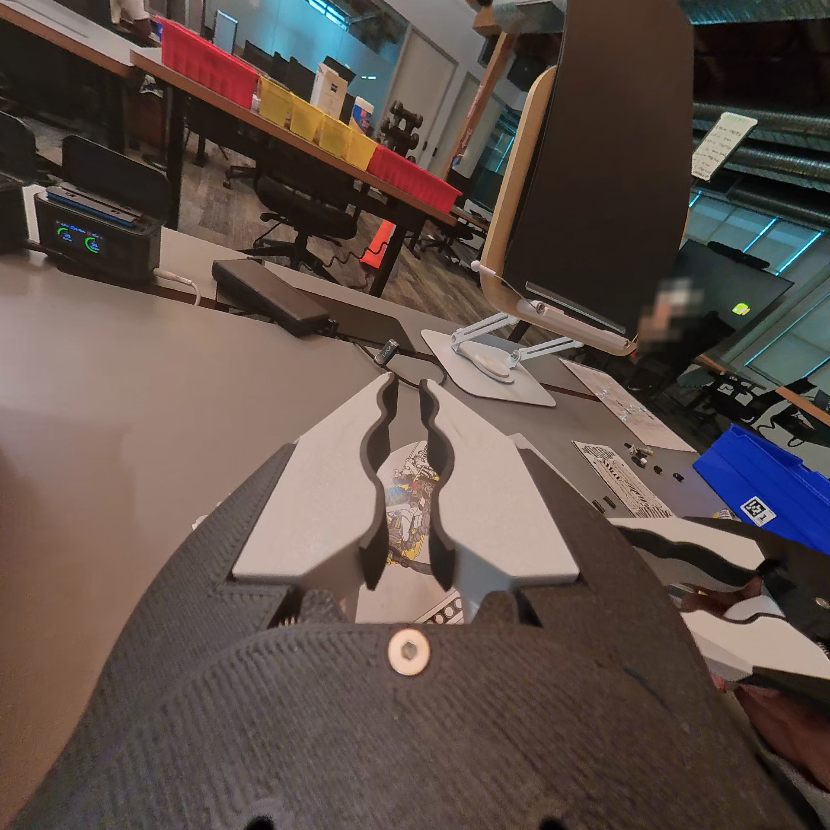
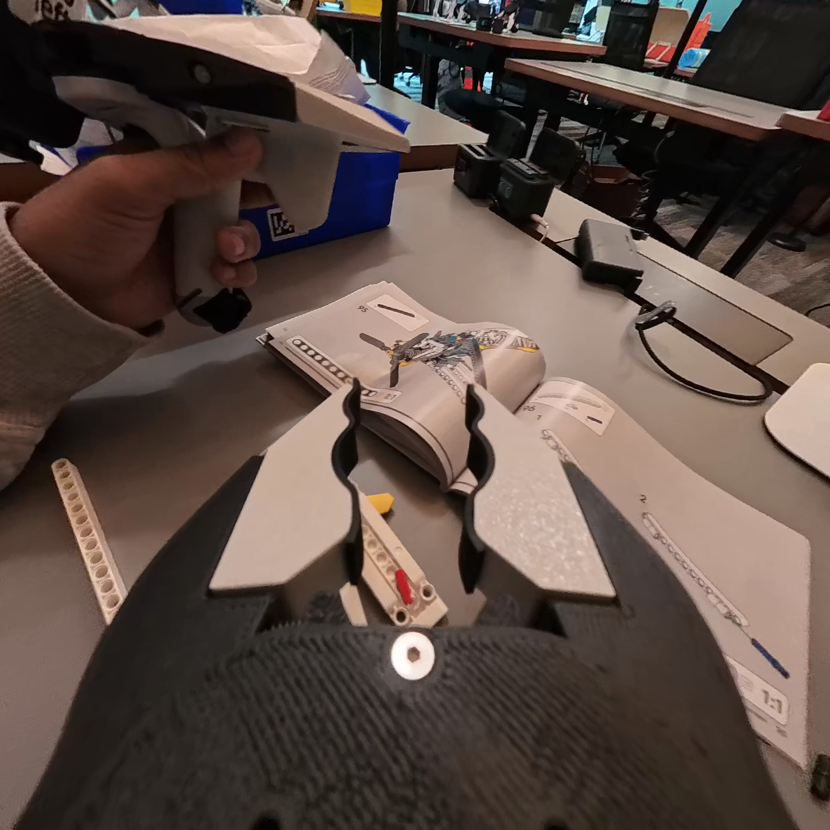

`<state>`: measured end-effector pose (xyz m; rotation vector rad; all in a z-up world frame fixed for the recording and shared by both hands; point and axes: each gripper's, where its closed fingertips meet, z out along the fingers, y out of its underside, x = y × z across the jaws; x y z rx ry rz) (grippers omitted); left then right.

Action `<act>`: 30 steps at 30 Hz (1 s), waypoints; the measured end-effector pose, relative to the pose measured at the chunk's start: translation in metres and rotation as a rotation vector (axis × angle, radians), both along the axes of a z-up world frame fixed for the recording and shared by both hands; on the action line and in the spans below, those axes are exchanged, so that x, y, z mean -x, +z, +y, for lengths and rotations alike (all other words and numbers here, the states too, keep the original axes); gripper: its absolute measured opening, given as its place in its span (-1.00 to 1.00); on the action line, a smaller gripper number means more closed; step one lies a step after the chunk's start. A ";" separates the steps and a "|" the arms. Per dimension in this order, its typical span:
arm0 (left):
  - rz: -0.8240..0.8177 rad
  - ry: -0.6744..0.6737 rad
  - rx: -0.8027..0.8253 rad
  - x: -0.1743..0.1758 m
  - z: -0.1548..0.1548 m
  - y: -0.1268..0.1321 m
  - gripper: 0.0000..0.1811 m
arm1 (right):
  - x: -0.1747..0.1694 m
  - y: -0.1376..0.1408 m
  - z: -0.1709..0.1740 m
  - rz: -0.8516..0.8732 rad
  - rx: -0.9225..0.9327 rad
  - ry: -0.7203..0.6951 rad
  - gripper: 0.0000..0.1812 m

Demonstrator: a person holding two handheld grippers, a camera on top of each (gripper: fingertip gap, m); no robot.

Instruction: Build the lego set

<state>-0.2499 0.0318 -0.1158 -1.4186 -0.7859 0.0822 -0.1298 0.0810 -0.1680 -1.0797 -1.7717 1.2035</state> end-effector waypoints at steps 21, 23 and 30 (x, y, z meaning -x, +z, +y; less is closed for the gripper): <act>-0.035 -0.044 0.075 -0.009 0.015 -0.010 -1.00 | 0.000 -0.012 -0.009 -0.039 -0.054 0.023 -0.50; -0.016 -0.055 0.093 -0.011 0.016 -0.011 -1.00 | 0.000 -0.015 -0.010 -0.050 -0.058 0.026 -0.50; 0.001 -0.117 0.105 -0.021 0.022 -0.010 -1.00 | -0.001 -0.020 -0.014 -0.068 -0.087 0.035 -0.50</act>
